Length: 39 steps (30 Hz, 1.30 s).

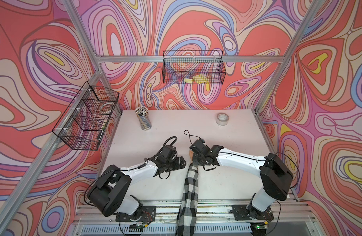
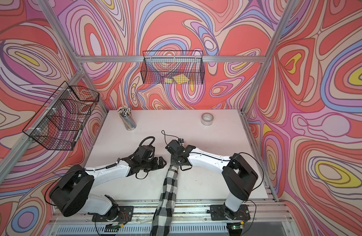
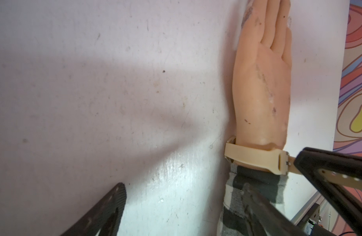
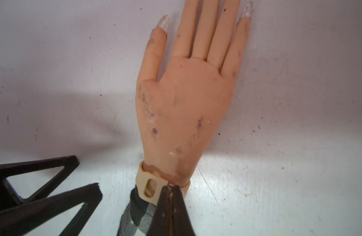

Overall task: Take off the watch
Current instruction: Untie the watch from the hand.

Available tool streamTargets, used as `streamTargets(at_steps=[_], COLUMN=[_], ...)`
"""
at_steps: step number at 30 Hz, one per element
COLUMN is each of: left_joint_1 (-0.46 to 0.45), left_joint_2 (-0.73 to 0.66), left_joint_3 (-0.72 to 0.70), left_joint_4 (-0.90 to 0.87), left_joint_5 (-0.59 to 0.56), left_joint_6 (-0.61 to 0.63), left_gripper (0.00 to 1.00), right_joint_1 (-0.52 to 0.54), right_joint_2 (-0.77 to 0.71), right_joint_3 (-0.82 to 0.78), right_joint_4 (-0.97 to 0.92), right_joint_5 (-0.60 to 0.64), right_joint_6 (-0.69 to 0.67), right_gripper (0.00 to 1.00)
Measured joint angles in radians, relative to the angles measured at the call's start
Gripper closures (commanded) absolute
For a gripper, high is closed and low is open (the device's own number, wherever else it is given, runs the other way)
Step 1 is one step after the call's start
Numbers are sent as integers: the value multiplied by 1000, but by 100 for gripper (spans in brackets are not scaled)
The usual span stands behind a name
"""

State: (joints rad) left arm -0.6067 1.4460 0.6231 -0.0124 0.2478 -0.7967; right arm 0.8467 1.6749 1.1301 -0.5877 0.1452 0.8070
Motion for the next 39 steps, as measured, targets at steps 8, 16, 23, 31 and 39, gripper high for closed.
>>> streamTargets(at_steps=[8, 16, 23, 31, 39], left_joint_1=[0, 0, 0, 0, 0], left_joint_2=[0, 7, 37, 77, 90], left_joint_3=[12, 24, 56, 64, 68], left_joint_4=[-2, -4, -1, 10, 24], left_joint_5=[-1, -1, 9, 25, 37], left_joint_6=[0, 0, -1, -8, -8], left_gripper=[9, 9, 9, 9, 9], right_joint_1=[-21, -24, -24, -27, -28], right_joint_2=[19, 25, 25, 25, 25], right_joint_3=[35, 36, 33, 29, 26], right_joint_4=[73, 89, 97, 102, 103], right_joint_5=[-91, -110, -113, -114, -113], right_joint_6=[-32, -33, -31, -29, -29], right_gripper=[100, 100, 100, 100, 100])
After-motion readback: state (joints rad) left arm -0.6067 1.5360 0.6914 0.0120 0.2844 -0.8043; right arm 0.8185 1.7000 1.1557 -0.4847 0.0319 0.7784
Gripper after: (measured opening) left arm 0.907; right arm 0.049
